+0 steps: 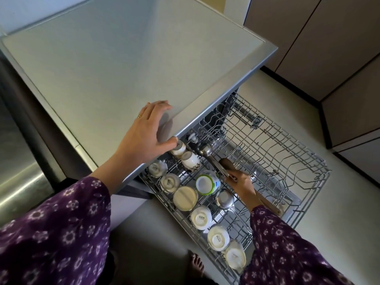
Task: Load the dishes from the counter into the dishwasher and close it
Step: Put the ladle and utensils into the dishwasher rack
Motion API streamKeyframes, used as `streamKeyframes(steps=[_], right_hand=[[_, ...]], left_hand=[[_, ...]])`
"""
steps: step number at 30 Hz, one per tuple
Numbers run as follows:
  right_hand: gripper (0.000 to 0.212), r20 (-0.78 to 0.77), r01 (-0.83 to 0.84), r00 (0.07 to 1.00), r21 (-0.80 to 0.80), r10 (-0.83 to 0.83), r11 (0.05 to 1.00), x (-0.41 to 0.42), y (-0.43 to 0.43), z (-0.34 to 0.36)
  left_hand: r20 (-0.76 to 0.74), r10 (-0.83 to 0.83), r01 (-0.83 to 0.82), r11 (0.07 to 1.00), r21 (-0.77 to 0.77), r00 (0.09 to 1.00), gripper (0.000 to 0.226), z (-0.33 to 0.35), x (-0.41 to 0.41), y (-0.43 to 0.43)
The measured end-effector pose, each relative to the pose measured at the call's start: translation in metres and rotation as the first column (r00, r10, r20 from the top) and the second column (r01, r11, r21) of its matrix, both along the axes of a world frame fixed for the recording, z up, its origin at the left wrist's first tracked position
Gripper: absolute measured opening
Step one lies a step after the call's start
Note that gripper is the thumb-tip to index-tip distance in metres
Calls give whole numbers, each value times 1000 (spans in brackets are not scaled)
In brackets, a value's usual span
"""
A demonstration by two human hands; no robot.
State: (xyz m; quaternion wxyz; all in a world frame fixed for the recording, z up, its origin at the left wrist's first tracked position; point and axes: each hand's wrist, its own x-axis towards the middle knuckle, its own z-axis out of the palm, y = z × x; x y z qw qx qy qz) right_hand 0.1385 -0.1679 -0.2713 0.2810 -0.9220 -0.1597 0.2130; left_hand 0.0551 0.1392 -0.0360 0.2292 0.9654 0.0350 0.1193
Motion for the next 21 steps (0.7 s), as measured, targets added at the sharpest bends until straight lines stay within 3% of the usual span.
streamKeyframes(steps=[5,14,21], right_hand=[[40,-30,-6,1000,-19,5,1000,0,-2,-4],[26,1,47,999,11,-47,999,7,7,-7],[13,119,54,992,-136,-38,989,9,15,-5]], left_hand=[[8,4,-4,1000,3,1000,69,1,0,-1],[3,0,0,1000,-2,1000,68,0,0,0],[-9,5,-5,1000,6,1000,68,2,-1,-1]])
